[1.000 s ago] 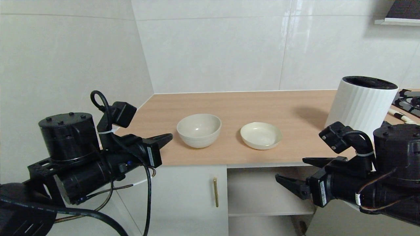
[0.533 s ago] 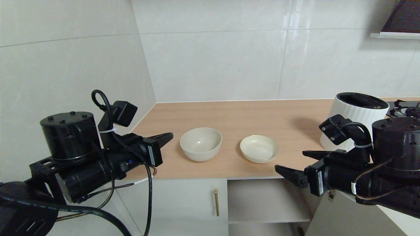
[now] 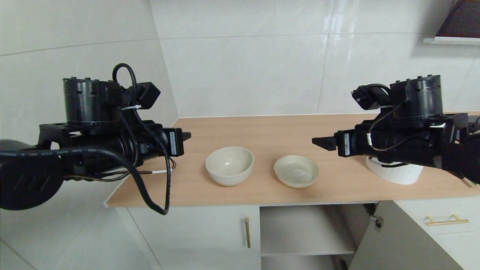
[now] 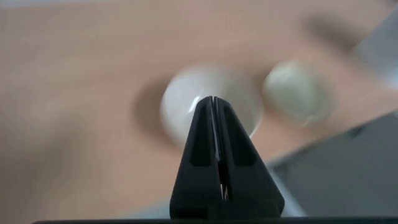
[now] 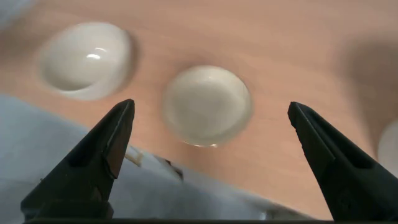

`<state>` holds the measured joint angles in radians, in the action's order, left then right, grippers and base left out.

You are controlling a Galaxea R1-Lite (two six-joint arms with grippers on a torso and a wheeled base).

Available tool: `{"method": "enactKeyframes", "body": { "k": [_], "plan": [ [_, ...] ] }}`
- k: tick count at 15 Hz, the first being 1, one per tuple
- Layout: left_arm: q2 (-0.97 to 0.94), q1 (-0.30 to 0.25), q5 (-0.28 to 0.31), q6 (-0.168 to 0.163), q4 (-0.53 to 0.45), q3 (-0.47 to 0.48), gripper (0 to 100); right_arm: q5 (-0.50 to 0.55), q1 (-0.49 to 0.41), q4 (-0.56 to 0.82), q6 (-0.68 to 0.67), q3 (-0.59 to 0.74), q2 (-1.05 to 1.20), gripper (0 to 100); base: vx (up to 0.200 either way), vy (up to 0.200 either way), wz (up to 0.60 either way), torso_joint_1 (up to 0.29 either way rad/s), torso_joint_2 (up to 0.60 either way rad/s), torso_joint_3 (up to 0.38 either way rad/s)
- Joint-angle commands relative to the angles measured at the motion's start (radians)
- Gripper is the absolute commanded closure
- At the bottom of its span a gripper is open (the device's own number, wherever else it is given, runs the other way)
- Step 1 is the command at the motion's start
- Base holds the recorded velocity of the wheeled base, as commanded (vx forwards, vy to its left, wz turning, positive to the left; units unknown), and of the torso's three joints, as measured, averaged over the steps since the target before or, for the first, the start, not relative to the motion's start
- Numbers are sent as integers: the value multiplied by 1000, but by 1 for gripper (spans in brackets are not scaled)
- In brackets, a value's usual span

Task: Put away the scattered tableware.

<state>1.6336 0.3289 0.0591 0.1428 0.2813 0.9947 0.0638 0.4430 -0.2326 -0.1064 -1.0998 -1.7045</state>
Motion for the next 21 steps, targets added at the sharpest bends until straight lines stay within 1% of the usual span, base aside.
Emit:
{"method": "enactKeyframes", "body": {
  "k": [1,2,3,4,5,6,8,9,10,11,13,15,17,18,21],
  "plan": [
    [52,-18,-10,4,-114,101,100,48,-30,16,-16,-75,-116,0,0,0,0,0,0,0],
    [83,-18,-12,40,-143,128,100,88,-29,18,-19,-83,-132,0,0,0,0,0,0,0],
    [107,-14,-13,123,-148,165,100,110,-29,18,-19,-83,-141,0,0,0,0,0,0,0],
    [132,-11,-18,193,-163,200,100,114,-29,18,-19,-83,-146,0,0,0,0,0,0,0],
    [141,-11,-24,210,-186,220,100,114,-29,18,-19,-83,-146,0,0,0,0,0,0,0],
    [149,-11,-47,212,-254,246,100,114,-30,18,-21,-81,-144,0,0,0,0,0,0,0],
    [157,-11,-68,210,-287,271,100,114,-29,18,-21,-80,-139,0,0,0,0,0,0,0],
    [175,-11,-81,173,-290,275,100,114,-29,16,-21,-80,-142,0,0,0,0,0,0,0],
    [192,-11,-94,159,-289,277,0,114,-29,16,-21,-80,-144,0,0,0,0,0,0,0],
    [209,-11,-107,159,-287,285,0,114,-29,16,-21,-80,-146,0,0,0,0,0,0,0],
    [258,-1,-156,156,-289,300,0,116,-30,15,-21,-80,-149,0,0,0,0,0,0,0],
    [322,35,-240,149,-283,325,0,116,-29,13,-21,-78,-153,0,0,0,0,0,0,0],
    [362,68,-262,138,-286,341,0,116,-30,13,-21,-78,-156,0,0,0,0,0,0,0],
    [384,78,-279,138,-287,341,0,116,-30,13,-21,-78,-158,0,0,0,0,0,0,0],
    [460,104,-351,138,-287,357,0,122,-29,12,-21,-78,-169,0,0,0,0,0,0,0]
  ]
}}
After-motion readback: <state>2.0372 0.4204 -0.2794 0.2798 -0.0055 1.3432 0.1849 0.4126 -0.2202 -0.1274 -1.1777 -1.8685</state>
